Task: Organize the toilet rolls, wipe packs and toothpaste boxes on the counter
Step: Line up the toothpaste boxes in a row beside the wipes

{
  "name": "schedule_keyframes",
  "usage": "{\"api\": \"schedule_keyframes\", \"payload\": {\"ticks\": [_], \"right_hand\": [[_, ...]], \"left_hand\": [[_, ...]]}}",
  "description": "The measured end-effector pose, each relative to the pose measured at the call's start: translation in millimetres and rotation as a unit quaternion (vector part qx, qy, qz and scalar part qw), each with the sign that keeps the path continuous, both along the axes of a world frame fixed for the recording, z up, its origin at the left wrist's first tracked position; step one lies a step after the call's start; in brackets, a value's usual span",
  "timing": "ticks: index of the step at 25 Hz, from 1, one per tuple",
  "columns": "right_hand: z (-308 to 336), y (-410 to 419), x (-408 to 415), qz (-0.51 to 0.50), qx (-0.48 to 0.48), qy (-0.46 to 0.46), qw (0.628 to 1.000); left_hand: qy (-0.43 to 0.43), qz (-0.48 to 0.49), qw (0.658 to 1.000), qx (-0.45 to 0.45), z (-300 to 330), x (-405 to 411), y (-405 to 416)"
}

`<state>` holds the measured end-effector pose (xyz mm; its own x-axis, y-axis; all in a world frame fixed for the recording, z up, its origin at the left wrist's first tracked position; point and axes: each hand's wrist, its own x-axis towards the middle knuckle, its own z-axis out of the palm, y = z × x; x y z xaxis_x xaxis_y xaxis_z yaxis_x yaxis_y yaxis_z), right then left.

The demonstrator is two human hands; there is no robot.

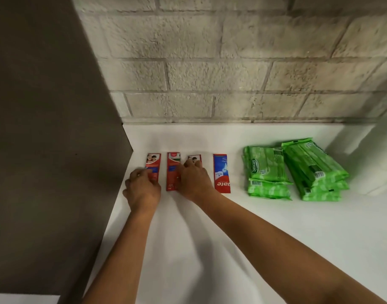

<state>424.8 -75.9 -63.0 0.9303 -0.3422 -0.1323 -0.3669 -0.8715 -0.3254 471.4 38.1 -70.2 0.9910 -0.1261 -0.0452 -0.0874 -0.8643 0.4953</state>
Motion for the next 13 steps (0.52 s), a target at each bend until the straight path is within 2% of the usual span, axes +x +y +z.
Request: {"api": "schedule_keyframes", "payload": {"ticks": [3,6,9,13], "right_hand": [[5.7,-4.6,-10.1,0.011,0.017,-0.045,0.999],[16.6,-14.2,-27.5,-0.002,0.09,-0.077,0.993],[28.4,-23.8,-51.3,-0.037,0.178,-0.105,0.978],[63.2,-38.3,-101.2,-0.063,0.193,-0.176,0.963]], "left_hand": [[-0.006,0.014,0.999,-0.04,5.1,-3.1,-1.9],[-0.011,0.002,0.996,-0.09,21.6,-15.3,-7.6],[0.013,-0.063,0.99,-0.122,43.9,-40.6,-20.8],[0.041,-0.139,0.975,-0.169,74.1,-88.2,-45.6]]}}
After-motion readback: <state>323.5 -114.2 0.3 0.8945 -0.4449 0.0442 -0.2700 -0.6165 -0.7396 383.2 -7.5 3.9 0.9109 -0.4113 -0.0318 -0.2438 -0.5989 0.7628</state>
